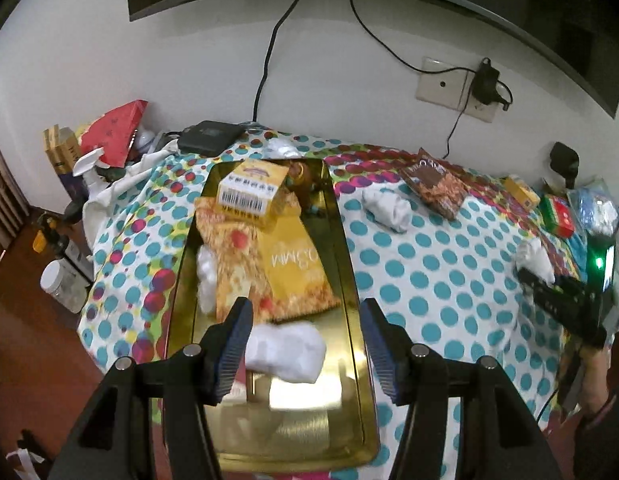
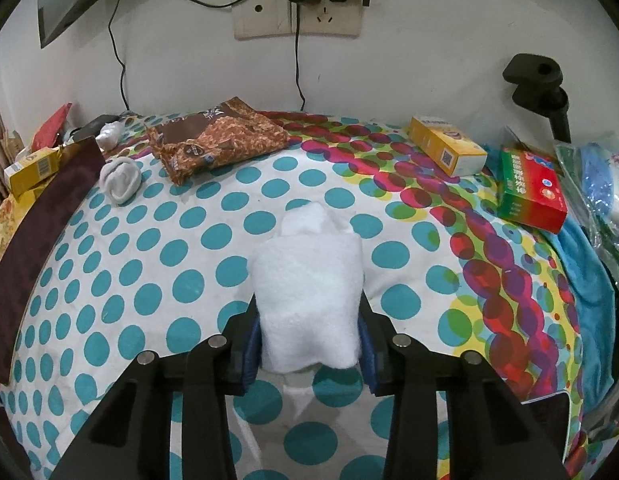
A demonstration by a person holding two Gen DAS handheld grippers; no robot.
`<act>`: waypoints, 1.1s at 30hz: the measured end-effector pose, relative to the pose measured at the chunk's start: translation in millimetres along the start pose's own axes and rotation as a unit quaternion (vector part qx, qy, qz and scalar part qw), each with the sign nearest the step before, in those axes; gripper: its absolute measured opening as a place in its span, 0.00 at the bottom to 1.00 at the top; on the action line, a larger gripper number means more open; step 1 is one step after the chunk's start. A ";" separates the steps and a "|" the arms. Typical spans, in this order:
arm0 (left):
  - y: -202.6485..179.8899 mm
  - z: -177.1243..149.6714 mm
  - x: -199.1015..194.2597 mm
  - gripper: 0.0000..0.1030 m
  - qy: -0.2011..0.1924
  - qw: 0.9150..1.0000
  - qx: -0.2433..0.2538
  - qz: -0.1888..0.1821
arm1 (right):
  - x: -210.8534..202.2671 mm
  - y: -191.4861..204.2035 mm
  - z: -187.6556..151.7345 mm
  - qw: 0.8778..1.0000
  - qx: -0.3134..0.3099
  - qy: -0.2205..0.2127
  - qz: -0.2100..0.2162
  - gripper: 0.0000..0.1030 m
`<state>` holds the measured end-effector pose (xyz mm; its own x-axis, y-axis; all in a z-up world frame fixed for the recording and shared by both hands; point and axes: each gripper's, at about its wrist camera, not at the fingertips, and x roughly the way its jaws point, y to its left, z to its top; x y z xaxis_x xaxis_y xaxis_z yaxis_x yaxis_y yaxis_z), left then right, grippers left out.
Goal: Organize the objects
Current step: 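Carry the white towel with the right tool into the gold tray and release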
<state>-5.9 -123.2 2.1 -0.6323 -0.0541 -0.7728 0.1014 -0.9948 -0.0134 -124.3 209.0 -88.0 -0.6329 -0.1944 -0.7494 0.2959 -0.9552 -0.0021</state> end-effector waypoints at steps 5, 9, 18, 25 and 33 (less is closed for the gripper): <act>0.2 -26.3 -19.7 0.55 -0.011 1.000 -0.003 0.025 | -5.5 2.7 -1.9 1.000 -0.014 -0.011 -0.013 0.37; 4.8 -41.1 -31.0 0.55 -0.018 0.999 0.005 0.050 | -17.4 -10.5 -9.2 0.999 -0.031 -0.023 -0.030 0.37; 42.7 -68.9 -63.9 0.55 -0.026 0.998 -0.020 0.048 | -74.9 48.3 5.9 0.997 -0.045 -0.050 0.042 0.37; 80.6 -76.5 -74.1 0.56 -0.026 0.996 -0.078 0.035 | -108.7 140.7 36.1 0.983 -0.087 -0.063 0.148 0.37; 101.5 -85.9 -70.3 0.56 -0.016 0.995 -0.093 0.041 | -95.2 259.3 41.1 0.967 -0.157 -0.034 0.199 0.37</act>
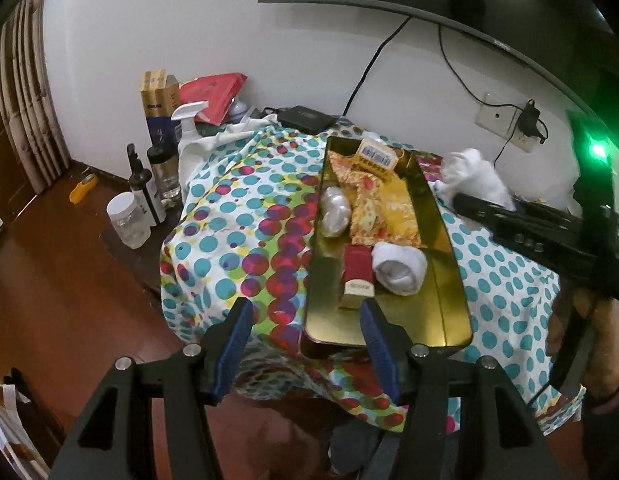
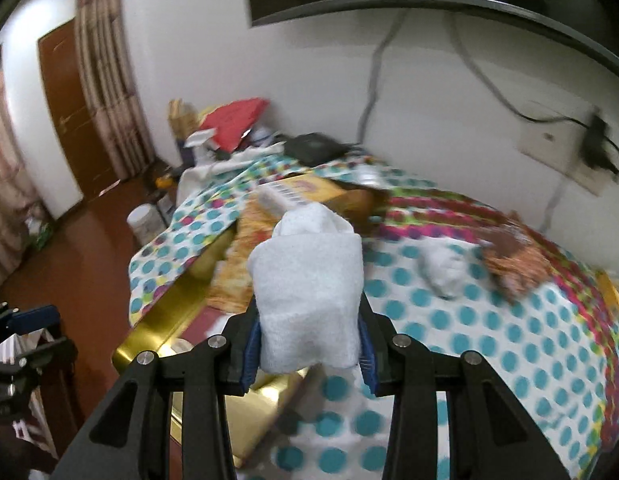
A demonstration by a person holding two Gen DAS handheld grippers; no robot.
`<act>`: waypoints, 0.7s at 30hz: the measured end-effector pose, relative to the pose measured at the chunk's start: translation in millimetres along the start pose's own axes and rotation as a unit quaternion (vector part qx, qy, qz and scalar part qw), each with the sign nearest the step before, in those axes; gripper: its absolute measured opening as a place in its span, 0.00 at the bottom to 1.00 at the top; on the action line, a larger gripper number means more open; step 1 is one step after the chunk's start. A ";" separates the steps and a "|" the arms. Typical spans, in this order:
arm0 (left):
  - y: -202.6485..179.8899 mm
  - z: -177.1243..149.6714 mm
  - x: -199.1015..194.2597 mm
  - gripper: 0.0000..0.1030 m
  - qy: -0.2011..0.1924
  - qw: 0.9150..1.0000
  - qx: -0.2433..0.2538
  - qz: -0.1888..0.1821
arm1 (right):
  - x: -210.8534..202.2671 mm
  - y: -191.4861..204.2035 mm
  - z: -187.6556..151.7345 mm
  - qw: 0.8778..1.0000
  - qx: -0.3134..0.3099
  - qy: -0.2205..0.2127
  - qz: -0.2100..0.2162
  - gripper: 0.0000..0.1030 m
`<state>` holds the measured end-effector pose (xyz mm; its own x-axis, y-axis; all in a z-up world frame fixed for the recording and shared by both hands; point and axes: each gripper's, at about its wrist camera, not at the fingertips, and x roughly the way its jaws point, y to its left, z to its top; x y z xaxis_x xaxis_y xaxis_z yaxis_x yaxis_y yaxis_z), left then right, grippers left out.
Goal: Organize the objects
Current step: 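Carry the white towel with the right tool into the gold tray and release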
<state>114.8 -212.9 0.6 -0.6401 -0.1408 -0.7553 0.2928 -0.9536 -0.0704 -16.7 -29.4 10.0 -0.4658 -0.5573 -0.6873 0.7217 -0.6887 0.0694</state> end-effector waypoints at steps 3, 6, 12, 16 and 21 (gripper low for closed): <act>7.7 -2.4 3.6 0.56 0.006 1.000 -0.007 0.004 | 22.8 13.3 5.5 1.000 -0.006 0.014 -0.001 0.37; 12.0 -2.3 5.2 0.56 0.006 1.000 -0.008 0.008 | 45.3 21.7 10.7 1.000 -0.004 0.026 -0.003 0.37; 13.7 -2.6 15.1 0.56 0.021 1.000 -0.011 0.003 | 72.2 22.5 8.8 0.999 -0.011 0.053 -0.007 0.38; 10.2 -3.3 21.9 0.56 0.027 1.000 -0.008 0.003 | 81.8 20.5 3.4 0.998 -0.010 0.062 -0.001 0.41; 3.9 -0.7 28.9 0.56 0.032 0.999 -0.003 0.003 | 67.6 10.7 -1.5 0.999 0.000 0.029 0.026 0.80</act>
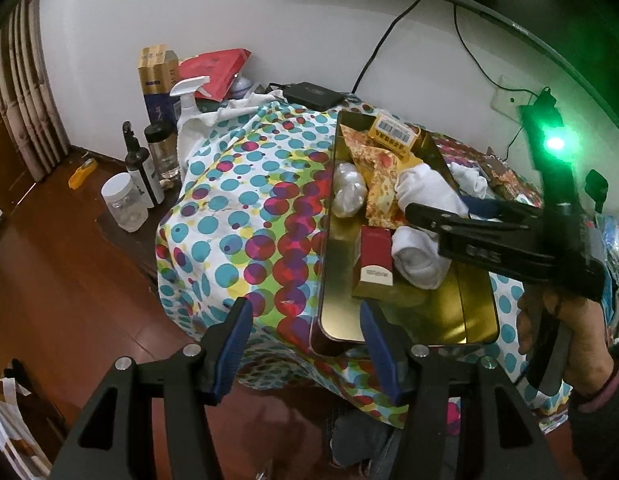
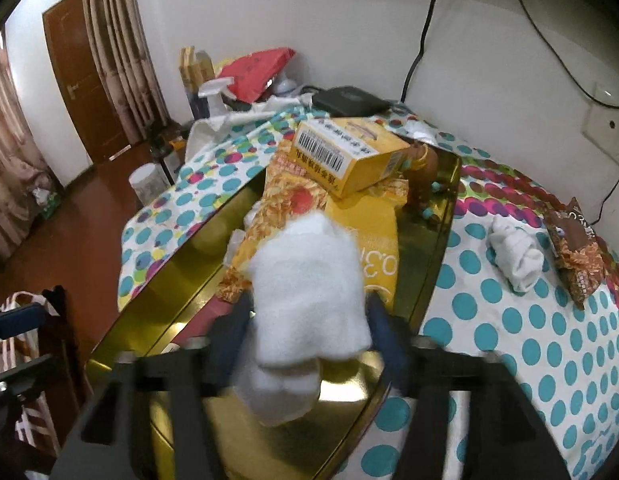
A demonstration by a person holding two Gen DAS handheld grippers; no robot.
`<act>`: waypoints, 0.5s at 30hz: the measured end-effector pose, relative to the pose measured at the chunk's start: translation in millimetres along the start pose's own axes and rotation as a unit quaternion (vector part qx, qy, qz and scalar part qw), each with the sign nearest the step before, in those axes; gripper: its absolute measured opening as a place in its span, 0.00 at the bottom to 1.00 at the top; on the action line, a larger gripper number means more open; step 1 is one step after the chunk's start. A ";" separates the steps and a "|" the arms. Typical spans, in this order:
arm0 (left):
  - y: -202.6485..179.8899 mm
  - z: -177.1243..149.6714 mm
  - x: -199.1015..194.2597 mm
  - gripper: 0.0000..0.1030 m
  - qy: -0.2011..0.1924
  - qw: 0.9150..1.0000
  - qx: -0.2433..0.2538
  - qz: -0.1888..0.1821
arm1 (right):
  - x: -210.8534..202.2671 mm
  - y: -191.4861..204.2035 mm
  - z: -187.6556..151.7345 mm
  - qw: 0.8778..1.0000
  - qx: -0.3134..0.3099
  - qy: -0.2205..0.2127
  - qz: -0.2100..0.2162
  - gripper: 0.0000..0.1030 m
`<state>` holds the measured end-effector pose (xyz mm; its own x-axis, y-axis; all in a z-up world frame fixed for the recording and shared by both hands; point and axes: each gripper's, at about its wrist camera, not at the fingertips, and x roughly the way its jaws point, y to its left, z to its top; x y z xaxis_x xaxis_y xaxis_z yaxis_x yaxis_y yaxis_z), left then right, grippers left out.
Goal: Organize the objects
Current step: 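Carry the white towel with the right tool into the gold tray and release, then grasp the brown printed snack bag with the right tool and lift it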
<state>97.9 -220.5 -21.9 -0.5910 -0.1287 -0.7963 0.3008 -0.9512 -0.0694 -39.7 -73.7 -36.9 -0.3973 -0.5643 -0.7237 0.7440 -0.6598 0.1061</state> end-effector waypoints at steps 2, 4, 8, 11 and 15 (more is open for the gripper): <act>-3.2 1.7 0.2 0.56 -0.003 1.000 0.004 -0.002 | -13.8 -8.5 -2.5 1.000 0.008 -0.017 0.016 0.80; -8.0 4.5 1.2 0.56 -0.004 1.000 0.007 -0.003 | -31.1 -21.2 -6.7 0.999 0.017 -0.033 0.023 0.80; -21.2 9.3 3.3 0.55 -0.005 1.000 0.018 -0.011 | -69.3 -57.9 -16.9 0.997 0.014 -0.068 -0.028 0.80; -33.7 13.2 2.5 0.56 -0.012 0.999 0.026 -0.028 | -83.2 -97.3 -23.5 0.991 0.003 -0.063 -0.117 0.81; -59.0 21.2 4.1 0.56 -0.014 0.998 0.050 -0.047 | -70.7 -155.0 -23.8 0.978 0.003 -0.029 -0.206 0.81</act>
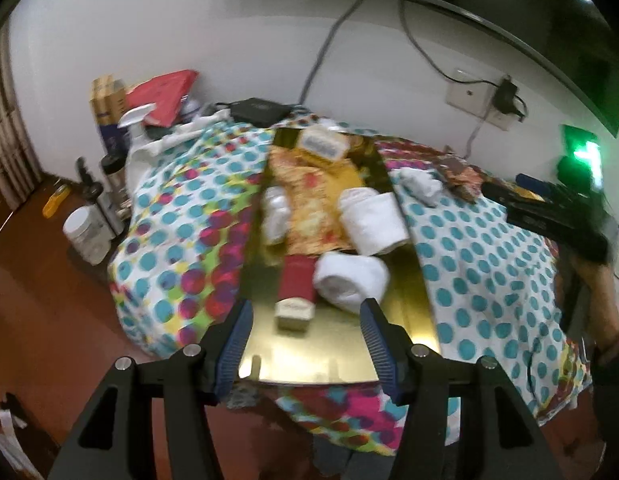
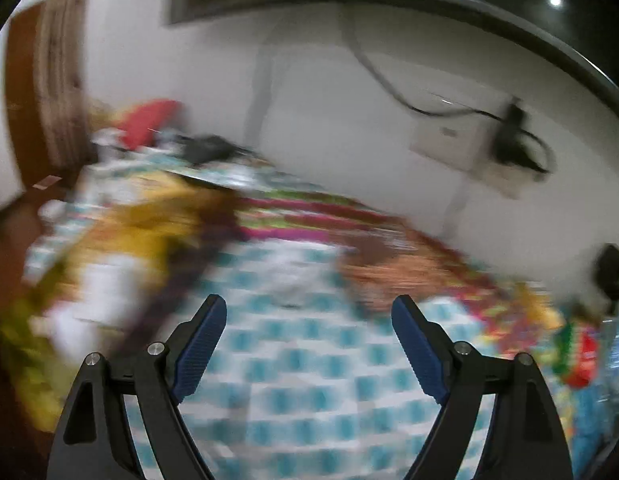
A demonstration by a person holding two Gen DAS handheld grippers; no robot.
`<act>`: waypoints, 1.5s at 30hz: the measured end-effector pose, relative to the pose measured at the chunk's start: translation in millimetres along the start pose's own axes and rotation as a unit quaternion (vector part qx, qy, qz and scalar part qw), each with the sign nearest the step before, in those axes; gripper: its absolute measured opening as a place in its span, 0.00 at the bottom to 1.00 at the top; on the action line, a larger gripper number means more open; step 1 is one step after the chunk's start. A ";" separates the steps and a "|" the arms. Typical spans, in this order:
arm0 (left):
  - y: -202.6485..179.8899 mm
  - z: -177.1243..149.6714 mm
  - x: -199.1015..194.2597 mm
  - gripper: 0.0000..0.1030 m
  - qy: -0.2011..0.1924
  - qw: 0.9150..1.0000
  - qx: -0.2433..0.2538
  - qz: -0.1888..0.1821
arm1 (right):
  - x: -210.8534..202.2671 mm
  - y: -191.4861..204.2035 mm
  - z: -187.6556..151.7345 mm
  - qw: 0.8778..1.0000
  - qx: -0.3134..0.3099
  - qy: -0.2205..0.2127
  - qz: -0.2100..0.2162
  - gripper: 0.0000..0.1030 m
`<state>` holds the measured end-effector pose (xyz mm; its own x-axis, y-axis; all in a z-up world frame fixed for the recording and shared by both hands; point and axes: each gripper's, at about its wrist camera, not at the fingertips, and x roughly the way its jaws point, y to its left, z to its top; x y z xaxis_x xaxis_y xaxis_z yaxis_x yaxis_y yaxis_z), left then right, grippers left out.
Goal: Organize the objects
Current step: 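Grasp the brown printed snack bag with the right tool and lift it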
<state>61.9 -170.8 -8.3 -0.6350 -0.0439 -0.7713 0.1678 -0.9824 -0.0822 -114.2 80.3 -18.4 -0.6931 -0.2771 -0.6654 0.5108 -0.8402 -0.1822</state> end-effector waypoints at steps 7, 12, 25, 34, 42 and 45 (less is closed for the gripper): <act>-55.3 15.9 13.4 0.56 0.007 0.998 0.054 -0.035 | 64.9 -21.6 9.3 0.997 -0.034 0.044 -0.056 0.81; -85.5 21.6 27.4 0.56 0.020 0.995 0.080 -0.048 | 94.4 -1.4 19.2 0.991 -0.094 0.049 -0.080 0.82; -119.3 34.2 57.5 0.56 0.043 0.993 0.090 -0.065 | 156.5 12.9 30.2 0.980 -0.155 0.042 -0.119 0.79; -132.7 40.4 75.9 0.56 0.055 0.993 0.092 -0.056 | 150.5 0.4 27.6 0.989 -0.113 0.020 -0.091 0.54; -147.9 41.6 91.0 0.56 0.064 0.992 0.094 -0.053 | 115.1 -31.5 14.7 0.997 -0.046 0.007 -0.069 0.53; -154.3 45.8 98.5 0.56 0.063 0.992 0.093 -0.050 | 98.4 -42.8 5.9 0.998 -0.019 0.001 -0.063 0.53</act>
<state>-61.0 -31.9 -42.7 -0.5404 0.0673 -0.8387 -0.0417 -0.9977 -0.0532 -207.3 86.2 -71.8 -0.7512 -0.1696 -0.6379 0.4390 -0.8500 -0.2910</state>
